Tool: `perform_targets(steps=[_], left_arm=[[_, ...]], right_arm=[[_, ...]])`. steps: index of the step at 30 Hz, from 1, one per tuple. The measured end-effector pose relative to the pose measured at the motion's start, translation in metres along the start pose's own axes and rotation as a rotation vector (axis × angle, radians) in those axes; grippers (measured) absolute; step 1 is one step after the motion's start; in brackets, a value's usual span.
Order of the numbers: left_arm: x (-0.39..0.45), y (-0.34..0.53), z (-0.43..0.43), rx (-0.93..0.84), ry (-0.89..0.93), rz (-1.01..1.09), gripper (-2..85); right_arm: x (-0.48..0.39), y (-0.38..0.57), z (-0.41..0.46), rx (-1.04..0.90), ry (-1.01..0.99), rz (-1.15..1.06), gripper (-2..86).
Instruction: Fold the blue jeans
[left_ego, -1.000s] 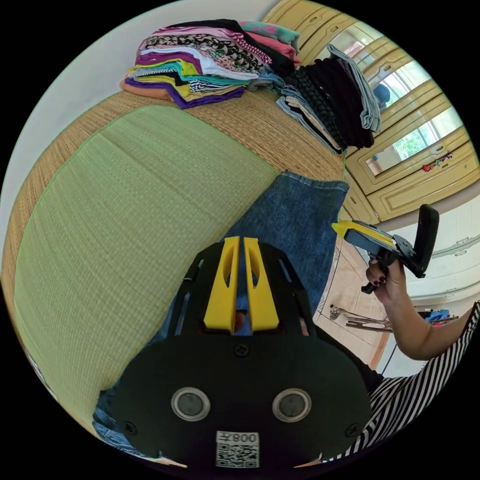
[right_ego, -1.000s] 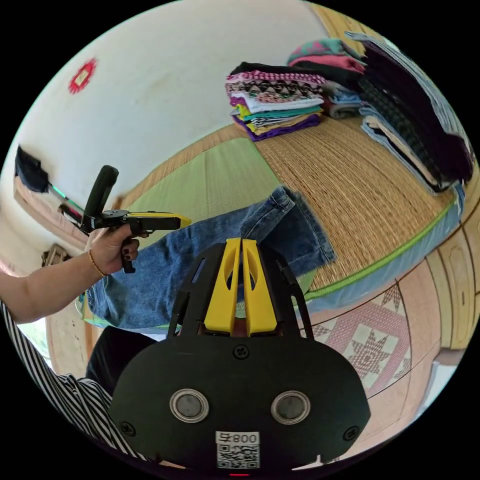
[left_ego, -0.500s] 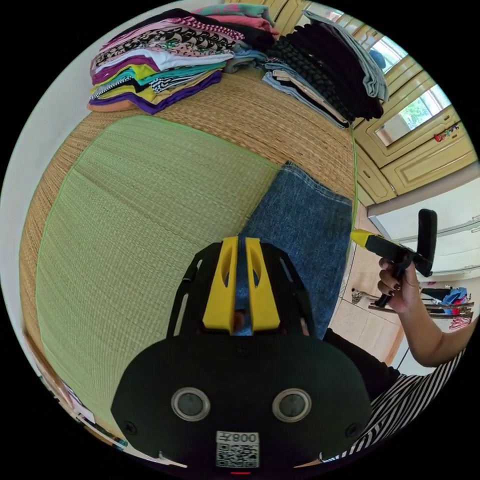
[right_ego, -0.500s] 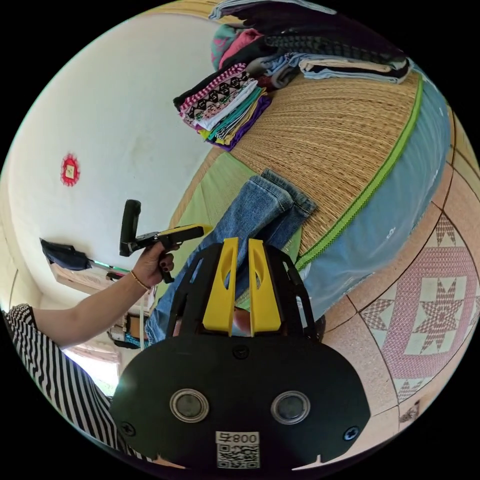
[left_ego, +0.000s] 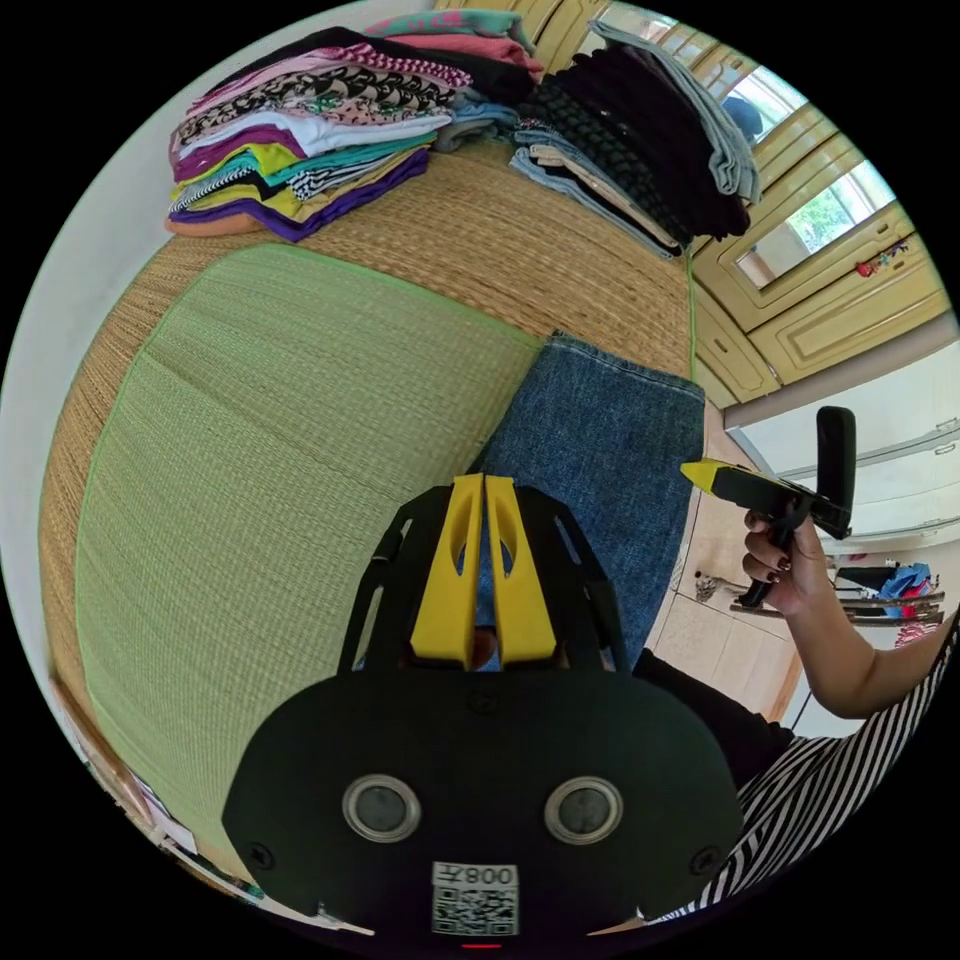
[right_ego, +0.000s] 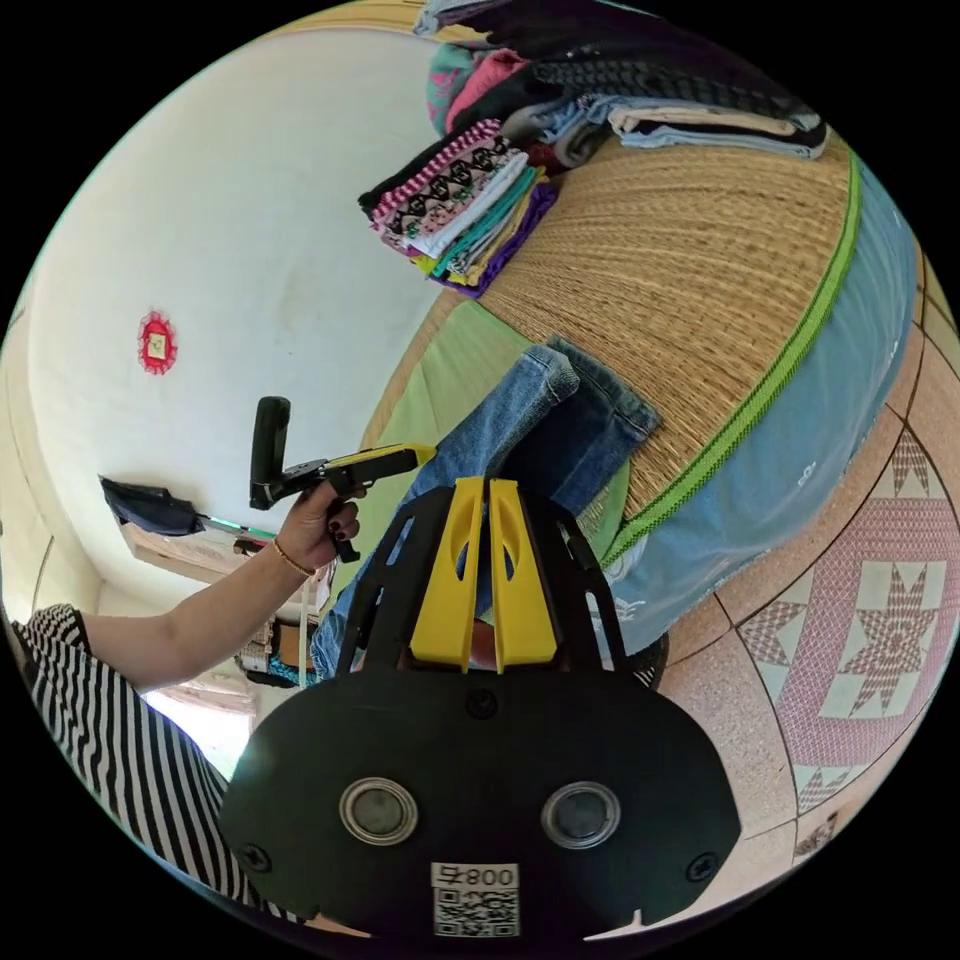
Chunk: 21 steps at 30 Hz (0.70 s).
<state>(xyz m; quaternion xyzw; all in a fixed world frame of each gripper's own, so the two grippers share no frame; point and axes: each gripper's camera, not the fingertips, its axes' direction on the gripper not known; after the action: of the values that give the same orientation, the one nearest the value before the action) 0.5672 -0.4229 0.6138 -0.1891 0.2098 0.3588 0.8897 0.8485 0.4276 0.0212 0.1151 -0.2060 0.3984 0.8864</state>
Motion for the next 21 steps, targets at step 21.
perform_targets(steps=[21], left_arm=[[-0.035, 0.109, -0.046, 0.121, -0.029, -0.054, 0.1]], right_arm=[[0.0, 0.005, 0.055, -0.022, 0.139, 0.122, 0.2]])
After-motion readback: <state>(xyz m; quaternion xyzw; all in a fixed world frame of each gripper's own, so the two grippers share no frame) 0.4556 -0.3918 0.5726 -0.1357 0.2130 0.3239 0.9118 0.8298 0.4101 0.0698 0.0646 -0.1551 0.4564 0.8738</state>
